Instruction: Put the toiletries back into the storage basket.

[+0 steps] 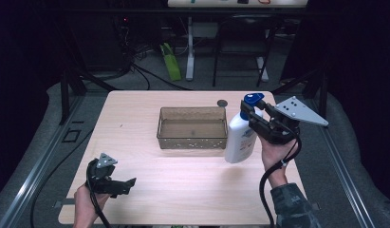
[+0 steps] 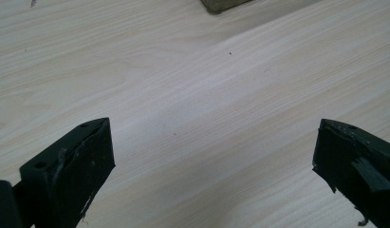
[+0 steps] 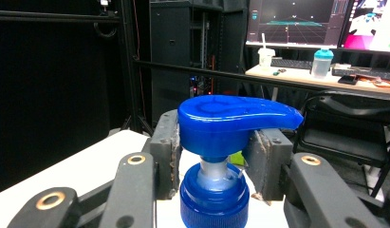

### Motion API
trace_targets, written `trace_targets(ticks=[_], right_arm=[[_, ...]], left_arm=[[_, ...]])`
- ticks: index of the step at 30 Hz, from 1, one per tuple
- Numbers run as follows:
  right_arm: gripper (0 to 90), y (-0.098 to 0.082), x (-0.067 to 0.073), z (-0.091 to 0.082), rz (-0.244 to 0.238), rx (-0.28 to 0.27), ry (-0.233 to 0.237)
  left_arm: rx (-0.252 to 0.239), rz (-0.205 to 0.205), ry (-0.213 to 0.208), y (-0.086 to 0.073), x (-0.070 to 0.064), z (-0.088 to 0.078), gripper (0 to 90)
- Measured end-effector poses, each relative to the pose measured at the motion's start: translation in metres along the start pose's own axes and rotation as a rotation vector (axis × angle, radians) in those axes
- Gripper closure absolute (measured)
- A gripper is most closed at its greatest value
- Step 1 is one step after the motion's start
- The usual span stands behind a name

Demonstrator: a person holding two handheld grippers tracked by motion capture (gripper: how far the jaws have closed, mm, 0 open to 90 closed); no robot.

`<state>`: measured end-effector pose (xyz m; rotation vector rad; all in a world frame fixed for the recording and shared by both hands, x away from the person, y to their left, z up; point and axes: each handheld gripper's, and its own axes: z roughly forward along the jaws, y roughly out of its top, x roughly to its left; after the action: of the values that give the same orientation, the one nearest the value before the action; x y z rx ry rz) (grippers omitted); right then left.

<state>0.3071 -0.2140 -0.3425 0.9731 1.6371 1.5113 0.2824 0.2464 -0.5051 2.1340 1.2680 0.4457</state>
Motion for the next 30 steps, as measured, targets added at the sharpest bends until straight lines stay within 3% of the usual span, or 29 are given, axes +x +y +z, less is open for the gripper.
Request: trace_targets(ticks=[30], right_arm=[[58.8,0.021,-0.001,0.021,0.006,-0.020,0.012]], left_arm=[[0.013,0.005,-0.013,-0.002,0.001,0.002,0.0]])
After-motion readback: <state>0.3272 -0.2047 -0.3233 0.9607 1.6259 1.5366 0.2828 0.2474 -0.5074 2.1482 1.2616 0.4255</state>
